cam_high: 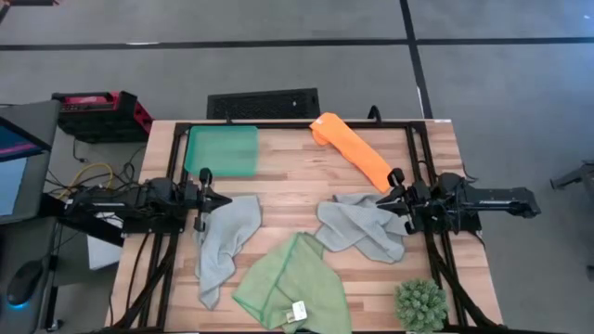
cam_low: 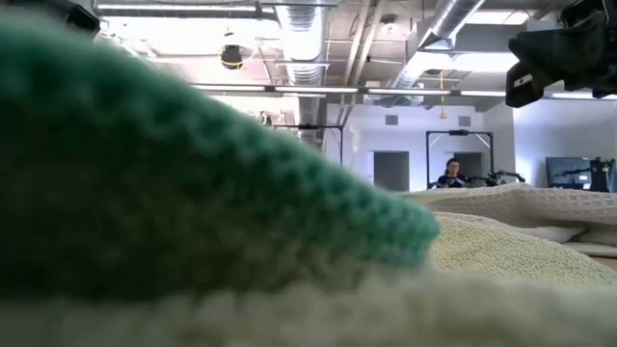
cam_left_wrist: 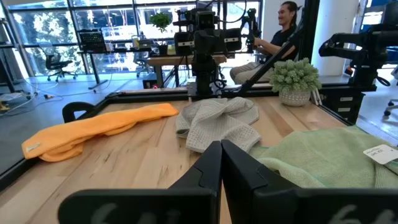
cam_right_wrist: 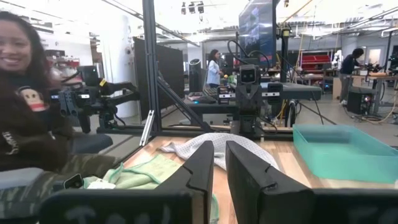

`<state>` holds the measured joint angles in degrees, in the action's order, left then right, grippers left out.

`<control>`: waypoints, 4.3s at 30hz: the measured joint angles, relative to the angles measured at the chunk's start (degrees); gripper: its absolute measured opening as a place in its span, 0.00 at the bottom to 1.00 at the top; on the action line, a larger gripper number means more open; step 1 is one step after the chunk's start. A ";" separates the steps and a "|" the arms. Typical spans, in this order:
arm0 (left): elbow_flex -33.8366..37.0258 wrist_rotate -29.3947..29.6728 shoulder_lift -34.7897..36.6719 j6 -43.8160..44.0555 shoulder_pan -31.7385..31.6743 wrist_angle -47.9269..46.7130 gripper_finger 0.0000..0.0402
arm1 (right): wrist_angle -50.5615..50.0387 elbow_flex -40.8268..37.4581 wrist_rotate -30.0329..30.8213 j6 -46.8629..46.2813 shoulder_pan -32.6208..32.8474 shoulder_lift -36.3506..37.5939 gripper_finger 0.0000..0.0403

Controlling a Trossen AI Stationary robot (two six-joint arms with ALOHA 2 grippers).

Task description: Fold microfiber towels

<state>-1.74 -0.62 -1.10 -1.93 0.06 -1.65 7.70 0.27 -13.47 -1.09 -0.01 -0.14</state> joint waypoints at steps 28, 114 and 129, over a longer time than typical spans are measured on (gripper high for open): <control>0.05 -0.08 -0.02 4.03 0.00 1.21 0.00 | 0.02 -0.01 1.34 0.00 -0.50 0.00 0.17; -67.28 16.23 -94.05 45.08 41.58 -37.50 0.20 | -24.00 25.97 16.76 9.07 12.37 -25.83 0.01; -67.30 11.30 -103.27 36.19 43.70 -24.42 0.26 | -23.98 25.97 16.61 9.09 12.37 -25.83 0.02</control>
<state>-69.04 10.67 -104.38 34.25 43.76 -26.07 -16.27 26.24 3.14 8.00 12.36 -25.98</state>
